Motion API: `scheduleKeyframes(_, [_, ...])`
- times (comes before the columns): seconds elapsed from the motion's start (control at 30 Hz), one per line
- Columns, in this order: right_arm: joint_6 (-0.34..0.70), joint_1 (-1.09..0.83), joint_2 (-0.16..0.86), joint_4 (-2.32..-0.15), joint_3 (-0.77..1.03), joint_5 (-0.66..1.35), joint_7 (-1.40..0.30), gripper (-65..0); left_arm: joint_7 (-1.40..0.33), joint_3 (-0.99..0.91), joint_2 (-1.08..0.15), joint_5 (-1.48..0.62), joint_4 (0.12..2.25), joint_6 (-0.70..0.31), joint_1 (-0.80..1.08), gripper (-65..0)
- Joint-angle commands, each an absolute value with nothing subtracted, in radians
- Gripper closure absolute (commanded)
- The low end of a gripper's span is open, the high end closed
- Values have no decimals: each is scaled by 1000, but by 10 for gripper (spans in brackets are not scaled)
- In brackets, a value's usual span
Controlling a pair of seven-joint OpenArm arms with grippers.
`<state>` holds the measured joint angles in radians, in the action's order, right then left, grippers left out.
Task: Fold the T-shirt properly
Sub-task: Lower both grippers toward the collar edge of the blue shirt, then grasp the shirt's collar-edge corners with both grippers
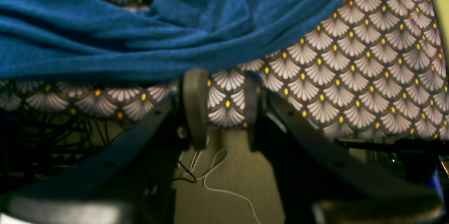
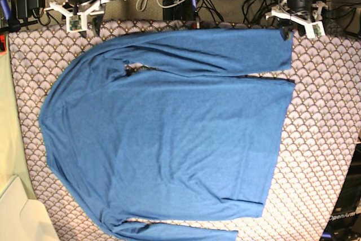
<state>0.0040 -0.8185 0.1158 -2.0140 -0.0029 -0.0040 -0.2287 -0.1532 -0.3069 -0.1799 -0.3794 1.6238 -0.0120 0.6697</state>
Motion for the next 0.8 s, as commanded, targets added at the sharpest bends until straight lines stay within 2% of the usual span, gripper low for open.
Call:
scheduleKeyframes(0.0, [7,-831,119,-2029,-1,-7,-208,-192,-145,-311,-185,-384,1629,-15,676,-297])
scheduleKeyframes(0.23, [7,-831,119,-2029,-1,-7,-208,-192,-143,-266,-186,-384,1612,-15,670,-286])
scheduleKeyframes(0.33, [7,-831,119,-2029,-1,-7,-208,-191,-143,-245,-186,-384,1612,-15,670,-205])
scheduleKeyframes(0.53, [7,-832,119,-2029,-1,-7,-208,-191,-143,-246,-186,-384,1612,-15,670,0])
scheduleKeyframes(0.77, [24,-820,119,-2029,-19,-7,-208,-194,-143,-248,-194,-384,1618,-15,670,-6])
